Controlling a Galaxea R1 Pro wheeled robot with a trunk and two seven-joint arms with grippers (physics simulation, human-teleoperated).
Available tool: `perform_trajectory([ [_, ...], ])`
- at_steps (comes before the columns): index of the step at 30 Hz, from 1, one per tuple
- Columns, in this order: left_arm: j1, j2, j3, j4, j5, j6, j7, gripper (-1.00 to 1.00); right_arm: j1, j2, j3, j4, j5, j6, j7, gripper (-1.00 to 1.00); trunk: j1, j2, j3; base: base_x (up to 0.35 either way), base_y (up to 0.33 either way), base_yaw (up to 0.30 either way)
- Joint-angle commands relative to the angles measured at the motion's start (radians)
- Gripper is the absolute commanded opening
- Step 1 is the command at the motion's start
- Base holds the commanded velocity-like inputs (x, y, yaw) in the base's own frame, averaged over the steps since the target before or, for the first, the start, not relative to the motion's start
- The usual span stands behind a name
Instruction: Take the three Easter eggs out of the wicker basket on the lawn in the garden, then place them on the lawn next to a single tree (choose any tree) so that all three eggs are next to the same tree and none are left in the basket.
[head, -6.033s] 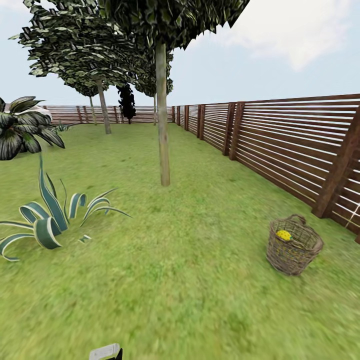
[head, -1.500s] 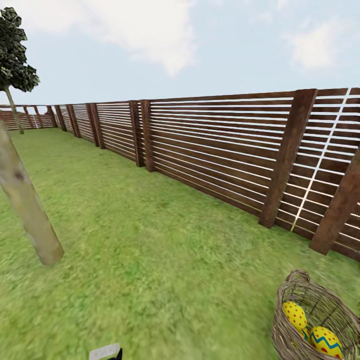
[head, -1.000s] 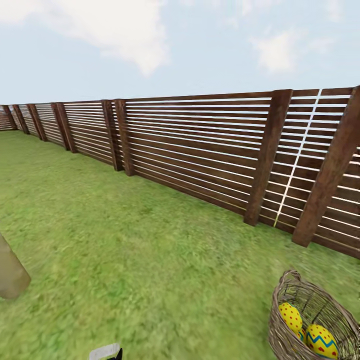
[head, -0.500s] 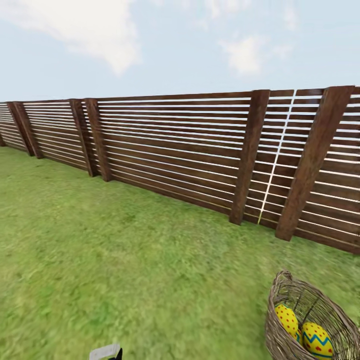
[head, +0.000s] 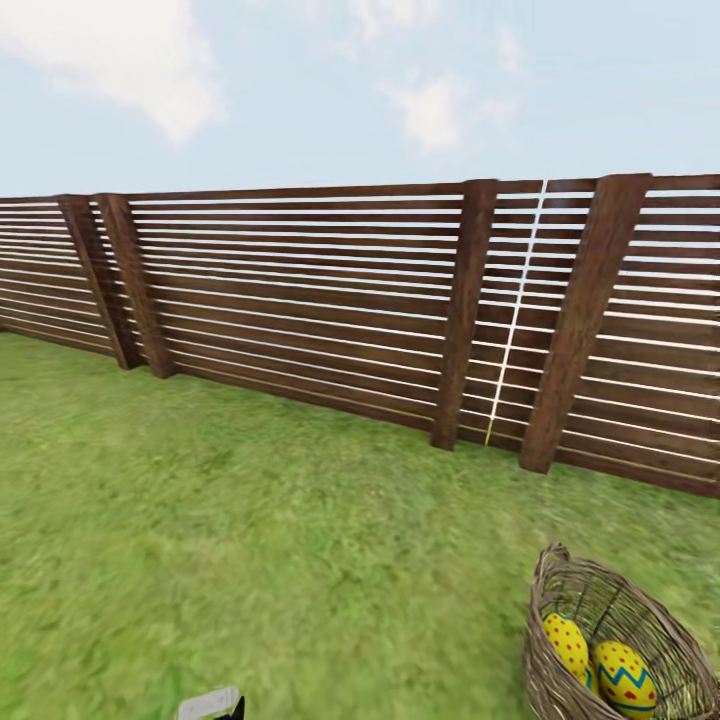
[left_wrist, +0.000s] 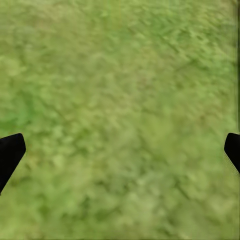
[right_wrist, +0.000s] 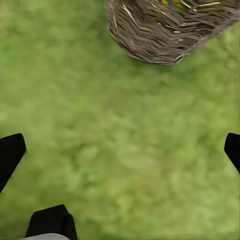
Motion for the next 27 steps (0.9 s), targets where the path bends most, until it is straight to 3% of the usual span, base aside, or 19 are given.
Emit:
perform_trajectory([
  [1,0.000,0.000,0.001,0.000,0.008,-0.003,0.000,1.00,-0.001,0.000,-0.002,0.001,0.000,-0.004,0.000,1.00,0.000,0.000,-0.001,0.244,0.186,-0.280],
  [10,0.000,0.000,0.000,0.000,0.008,-0.003,-0.001,1.00,-0.001,0.000,-0.002,0.001,0.000,-0.004,0.000,1.00,0.000,0.000,-0.001,0.173,0.141,-0.280],
  [27,0.000,0.000,0.000,0.000,0.008,-0.003,-0.001,1.00,-0.001,0.000,-0.002,0.001,0.000,-0.004,0.000,1.00,0.000,0.000,-0.001,0.008,0.007,-0.280],
])
